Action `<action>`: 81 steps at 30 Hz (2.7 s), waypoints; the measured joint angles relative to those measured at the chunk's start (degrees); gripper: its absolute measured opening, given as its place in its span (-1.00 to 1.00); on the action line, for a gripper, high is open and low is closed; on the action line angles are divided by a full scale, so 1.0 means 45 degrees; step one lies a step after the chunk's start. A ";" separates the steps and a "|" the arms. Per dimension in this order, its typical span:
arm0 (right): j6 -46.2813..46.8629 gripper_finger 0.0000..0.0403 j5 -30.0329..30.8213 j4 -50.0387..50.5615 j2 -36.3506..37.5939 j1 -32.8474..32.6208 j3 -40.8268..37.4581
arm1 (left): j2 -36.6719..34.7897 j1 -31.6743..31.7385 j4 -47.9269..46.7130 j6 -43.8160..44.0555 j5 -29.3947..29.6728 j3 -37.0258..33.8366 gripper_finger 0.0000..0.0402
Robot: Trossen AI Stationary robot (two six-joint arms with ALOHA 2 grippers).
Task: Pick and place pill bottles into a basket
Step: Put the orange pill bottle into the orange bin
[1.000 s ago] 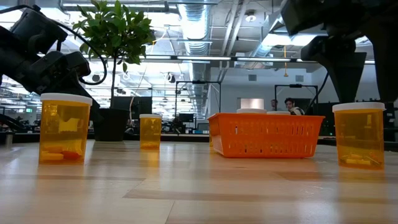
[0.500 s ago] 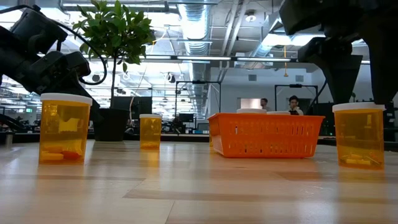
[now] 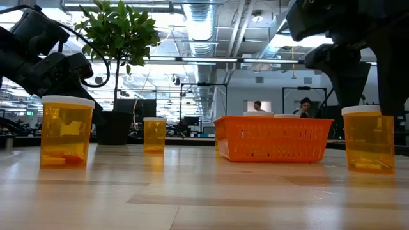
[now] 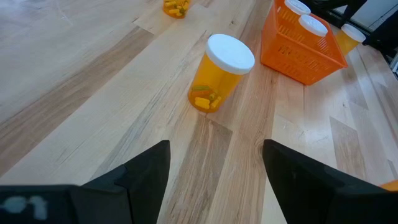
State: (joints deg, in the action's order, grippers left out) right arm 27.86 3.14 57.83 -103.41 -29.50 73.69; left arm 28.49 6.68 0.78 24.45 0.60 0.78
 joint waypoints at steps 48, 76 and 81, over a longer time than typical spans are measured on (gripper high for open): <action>-0.0622 -0.07 -0.0737 -0.0307 -0.1188 0.0423 0.0010 | 0.0005 -0.0001 0.0000 0.0003 0.0000 0.0000 0.22; -0.0985 0.05 -0.1379 0.1404 -0.1188 0.0551 0.1510 | 0.0005 -0.0005 0.0000 0.0000 0.0000 0.0000 0.22; -0.1366 -0.07 -0.1392 0.1997 -0.1188 0.0634 0.2024 | 0.0002 0.0000 0.0000 0.0000 0.0000 0.0000 0.22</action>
State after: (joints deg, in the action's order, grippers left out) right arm 21.71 -3.13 66.82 -108.75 -26.64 82.80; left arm 28.50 6.68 0.78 24.45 0.60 0.78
